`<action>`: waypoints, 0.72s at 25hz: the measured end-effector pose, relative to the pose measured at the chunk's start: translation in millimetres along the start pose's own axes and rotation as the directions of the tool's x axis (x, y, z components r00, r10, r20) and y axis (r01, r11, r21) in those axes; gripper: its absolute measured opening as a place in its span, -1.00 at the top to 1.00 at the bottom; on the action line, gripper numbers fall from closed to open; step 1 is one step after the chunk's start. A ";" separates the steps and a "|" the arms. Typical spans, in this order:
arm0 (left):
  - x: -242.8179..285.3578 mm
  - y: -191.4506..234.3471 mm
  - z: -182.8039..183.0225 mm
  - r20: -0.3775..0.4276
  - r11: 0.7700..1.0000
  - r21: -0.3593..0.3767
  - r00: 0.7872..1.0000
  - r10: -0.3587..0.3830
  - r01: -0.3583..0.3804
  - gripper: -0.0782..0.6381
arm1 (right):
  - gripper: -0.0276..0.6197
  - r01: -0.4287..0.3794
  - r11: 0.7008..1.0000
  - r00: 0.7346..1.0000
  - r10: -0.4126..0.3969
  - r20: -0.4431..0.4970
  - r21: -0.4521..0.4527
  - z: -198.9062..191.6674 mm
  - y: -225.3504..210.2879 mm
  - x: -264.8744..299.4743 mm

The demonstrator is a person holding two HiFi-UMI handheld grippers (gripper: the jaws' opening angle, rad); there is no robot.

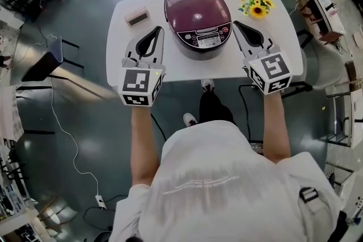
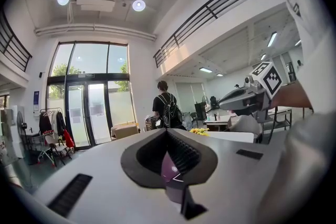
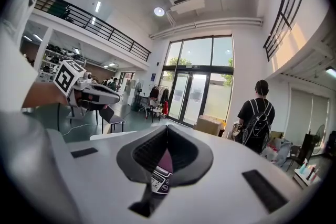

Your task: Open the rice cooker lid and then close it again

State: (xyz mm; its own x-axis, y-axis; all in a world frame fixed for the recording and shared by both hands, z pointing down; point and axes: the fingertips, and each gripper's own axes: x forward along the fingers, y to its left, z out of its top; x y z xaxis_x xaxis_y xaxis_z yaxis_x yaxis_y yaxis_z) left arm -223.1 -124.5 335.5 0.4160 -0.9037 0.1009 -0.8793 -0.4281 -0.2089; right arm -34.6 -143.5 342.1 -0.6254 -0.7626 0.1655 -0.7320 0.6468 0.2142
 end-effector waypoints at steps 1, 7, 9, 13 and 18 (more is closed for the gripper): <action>-0.2 -0.1 0.8 0.001 1.000 0.001 1.000 0.000 0.000 0.74 | 0.83 -0.002 1.000 1.000 0.002 0.005 0.005 0.2 0.4 -0.7; 2.0 -2.7 -2.9 -0.015 1.000 0.004 1.000 -0.004 0.004 0.74 | 0.84 -0.010 1.000 1.000 0.010 -0.003 -0.001 -4.4 0.7 2.3; 2.8 -3.2 -4.8 -0.021 1.000 0.004 1.000 -0.004 0.004 0.74 | 0.84 -0.012 1.000 1.000 0.012 -0.006 -0.007 -4.7 0.2 3.9; 3.9 -2.7 -5.5 -0.025 1.000 0.003 1.000 -0.003 0.003 0.74 | 0.84 -0.016 1.000 1.000 0.015 -0.011 -0.011 -7.0 -1.2 4.8; 7.9 -1.6 -4.2 -0.019 1.000 -0.006 1.000 -0.007 0.007 0.74 | 0.84 -0.015 1.000 1.000 0.015 -0.021 -0.016 -11.5 -4.0 5.5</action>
State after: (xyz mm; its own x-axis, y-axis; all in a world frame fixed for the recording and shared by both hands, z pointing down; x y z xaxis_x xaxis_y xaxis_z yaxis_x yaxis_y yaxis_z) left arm -219.4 -130.9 340.7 0.4178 -0.9004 0.1213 -0.8776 -0.4345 -0.2026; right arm -32.0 -150.5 353.2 -0.6305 -0.7529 0.1887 -0.7180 0.6581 0.2267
